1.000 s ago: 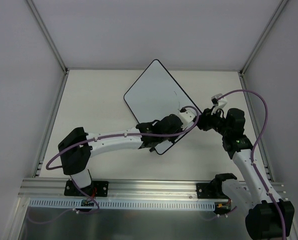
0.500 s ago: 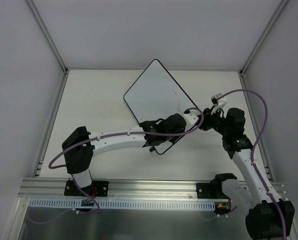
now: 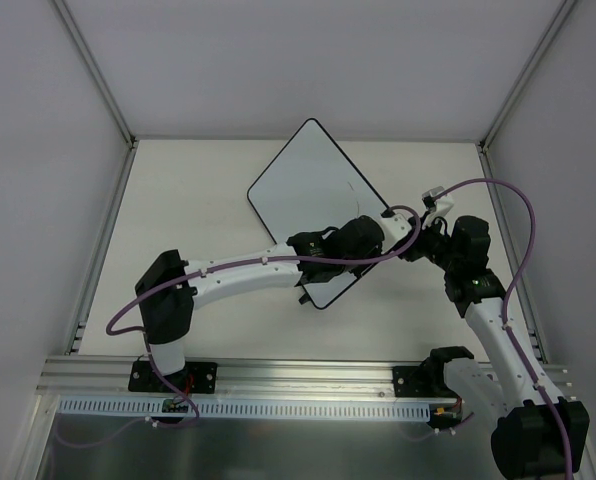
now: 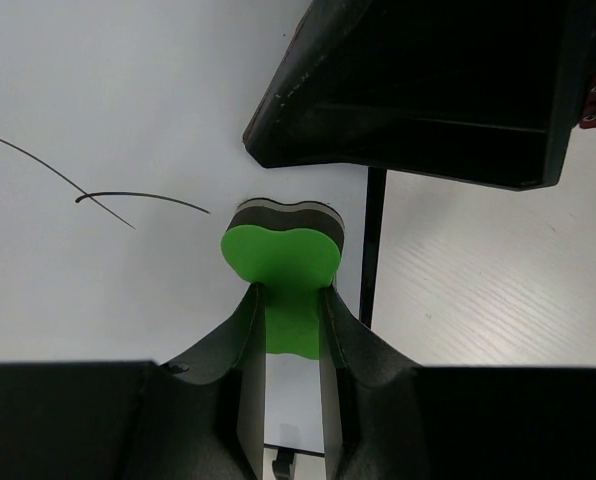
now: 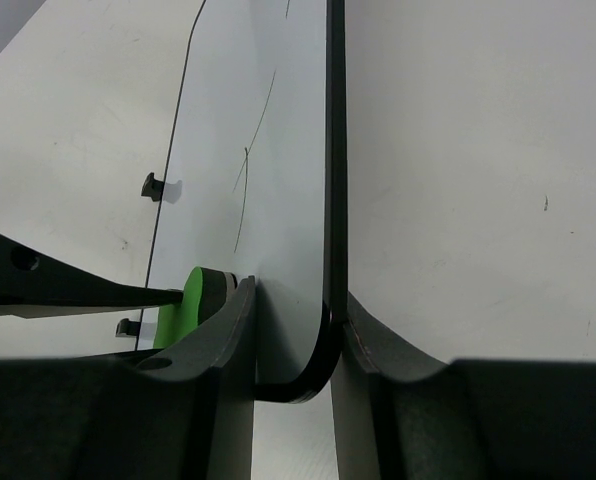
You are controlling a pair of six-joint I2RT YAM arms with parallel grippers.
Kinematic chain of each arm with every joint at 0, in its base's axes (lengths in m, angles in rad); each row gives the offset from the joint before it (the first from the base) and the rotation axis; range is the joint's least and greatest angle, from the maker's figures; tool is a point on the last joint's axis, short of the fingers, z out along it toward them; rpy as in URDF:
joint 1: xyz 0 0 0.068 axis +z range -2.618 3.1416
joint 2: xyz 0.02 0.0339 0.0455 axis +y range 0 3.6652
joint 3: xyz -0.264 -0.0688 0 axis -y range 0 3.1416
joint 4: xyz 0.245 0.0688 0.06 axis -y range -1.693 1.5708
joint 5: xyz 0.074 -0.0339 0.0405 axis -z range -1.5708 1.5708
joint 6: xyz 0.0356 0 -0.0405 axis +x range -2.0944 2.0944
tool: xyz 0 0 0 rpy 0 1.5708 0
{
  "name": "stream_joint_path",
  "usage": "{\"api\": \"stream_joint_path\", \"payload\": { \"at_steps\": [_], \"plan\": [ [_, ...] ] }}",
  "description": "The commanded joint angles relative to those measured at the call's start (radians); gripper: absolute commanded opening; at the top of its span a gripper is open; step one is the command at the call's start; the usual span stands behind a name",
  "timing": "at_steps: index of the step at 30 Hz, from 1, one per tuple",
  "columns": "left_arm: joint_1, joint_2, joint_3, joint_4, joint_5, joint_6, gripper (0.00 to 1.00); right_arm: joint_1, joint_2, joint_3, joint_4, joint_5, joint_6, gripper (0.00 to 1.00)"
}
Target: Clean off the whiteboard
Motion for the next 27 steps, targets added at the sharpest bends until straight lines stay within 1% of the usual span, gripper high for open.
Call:
{"api": "stream_joint_path", "payload": {
  "at_steps": [1, 4, 8, 9, 12, 17, 19, 23, 27],
  "plan": [
    [0.005, 0.051, 0.032, 0.045, 0.068, -0.003, 0.0, 0.047, 0.021, -0.014, -0.112, -0.036, -0.207, 0.0],
    [0.0, 0.042, -0.003, 0.043, 0.071, -0.034, 0.0, 0.047, 0.023, -0.014, -0.112, -0.033, -0.207, 0.0],
    [-0.023, 0.025, -0.105, 0.04, 0.048, -0.041, 0.0, 0.047, 0.026, -0.012, -0.112, -0.033, -0.209, 0.0],
    [-0.026, 0.019, -0.124, 0.042, 0.049, -0.076, 0.0, 0.047, 0.026, -0.014, -0.112, -0.032, -0.209, 0.0],
    [-0.027, -0.014, -0.19, 0.042, 0.046, -0.1, 0.0, 0.047, 0.023, -0.014, -0.115, -0.03, -0.209, 0.0],
    [-0.027, -0.057, -0.271, 0.043, 0.033, -0.1, 0.0, 0.047, 0.024, -0.012, -0.115, -0.024, -0.21, 0.0],
    [-0.027, -0.067, -0.273, 0.045, 0.022, -0.098, 0.0, 0.047, 0.026, -0.012, -0.115, -0.026, -0.21, 0.0],
    [-0.017, -0.063, -0.215, 0.043, 0.016, -0.09, 0.0, 0.049, 0.023, -0.012, -0.117, -0.026, -0.209, 0.0],
    [0.055, -0.035, -0.132, 0.043, 0.034, -0.092, 0.0, 0.047, 0.018, -0.012, -0.118, -0.027, -0.209, 0.0]
  ]
}}
